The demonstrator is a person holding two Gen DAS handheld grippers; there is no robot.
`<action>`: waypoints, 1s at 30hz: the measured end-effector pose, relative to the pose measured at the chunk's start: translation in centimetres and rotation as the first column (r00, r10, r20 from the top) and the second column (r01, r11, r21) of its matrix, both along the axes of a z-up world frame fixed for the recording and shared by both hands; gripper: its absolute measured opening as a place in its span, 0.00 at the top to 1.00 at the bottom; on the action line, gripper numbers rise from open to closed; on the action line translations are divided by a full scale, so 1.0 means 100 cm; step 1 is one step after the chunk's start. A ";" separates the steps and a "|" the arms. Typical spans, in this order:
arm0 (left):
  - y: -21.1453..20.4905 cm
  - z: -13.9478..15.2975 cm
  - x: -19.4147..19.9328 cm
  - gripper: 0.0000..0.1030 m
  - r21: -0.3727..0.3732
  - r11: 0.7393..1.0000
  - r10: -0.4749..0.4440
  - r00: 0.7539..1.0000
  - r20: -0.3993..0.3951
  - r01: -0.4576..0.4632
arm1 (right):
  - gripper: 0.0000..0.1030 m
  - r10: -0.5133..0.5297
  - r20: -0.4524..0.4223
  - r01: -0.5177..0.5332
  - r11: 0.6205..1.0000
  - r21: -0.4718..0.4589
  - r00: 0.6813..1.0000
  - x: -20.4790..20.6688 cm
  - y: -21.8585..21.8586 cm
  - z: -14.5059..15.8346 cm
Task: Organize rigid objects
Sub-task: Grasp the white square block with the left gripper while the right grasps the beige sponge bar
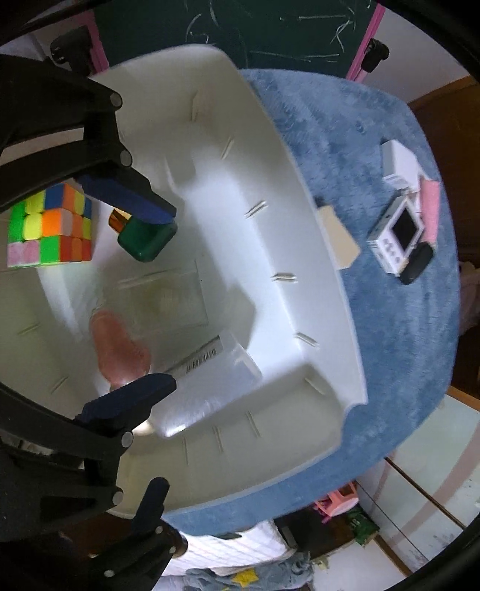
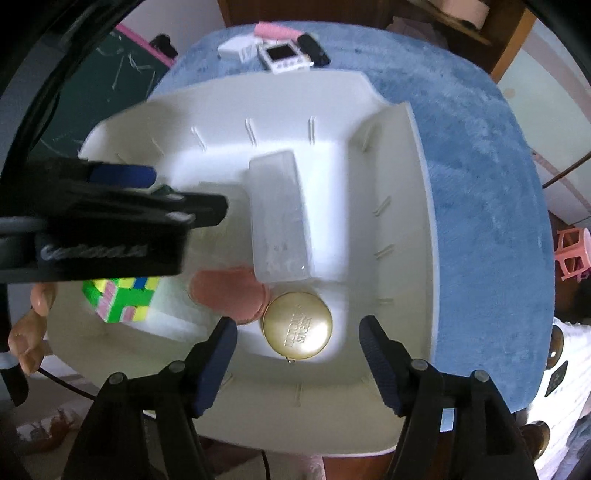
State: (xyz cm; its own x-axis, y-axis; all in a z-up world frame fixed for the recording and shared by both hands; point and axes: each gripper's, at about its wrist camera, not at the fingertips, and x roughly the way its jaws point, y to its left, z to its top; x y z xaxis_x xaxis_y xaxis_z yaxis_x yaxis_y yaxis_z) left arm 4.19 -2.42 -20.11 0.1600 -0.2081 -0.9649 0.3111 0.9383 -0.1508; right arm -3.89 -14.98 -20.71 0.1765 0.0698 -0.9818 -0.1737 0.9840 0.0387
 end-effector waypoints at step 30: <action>0.069 0.224 0.091 0.11 -0.008 0.976 0.200 0.872 0.446 -0.219 | 0.26 0.047 0.302 -0.078 0.993 0.089 0.952 0.111 0.012 0.171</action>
State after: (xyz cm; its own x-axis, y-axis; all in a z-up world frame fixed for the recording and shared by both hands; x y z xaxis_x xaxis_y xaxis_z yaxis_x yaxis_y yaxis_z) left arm 13.25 4.52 2.34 0.6067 -0.0830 -0.7906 0.1313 0.9913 -0.0033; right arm 7.23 -13.82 -3.64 0.4533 0.1840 -0.8722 -0.2532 0.9647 0.0719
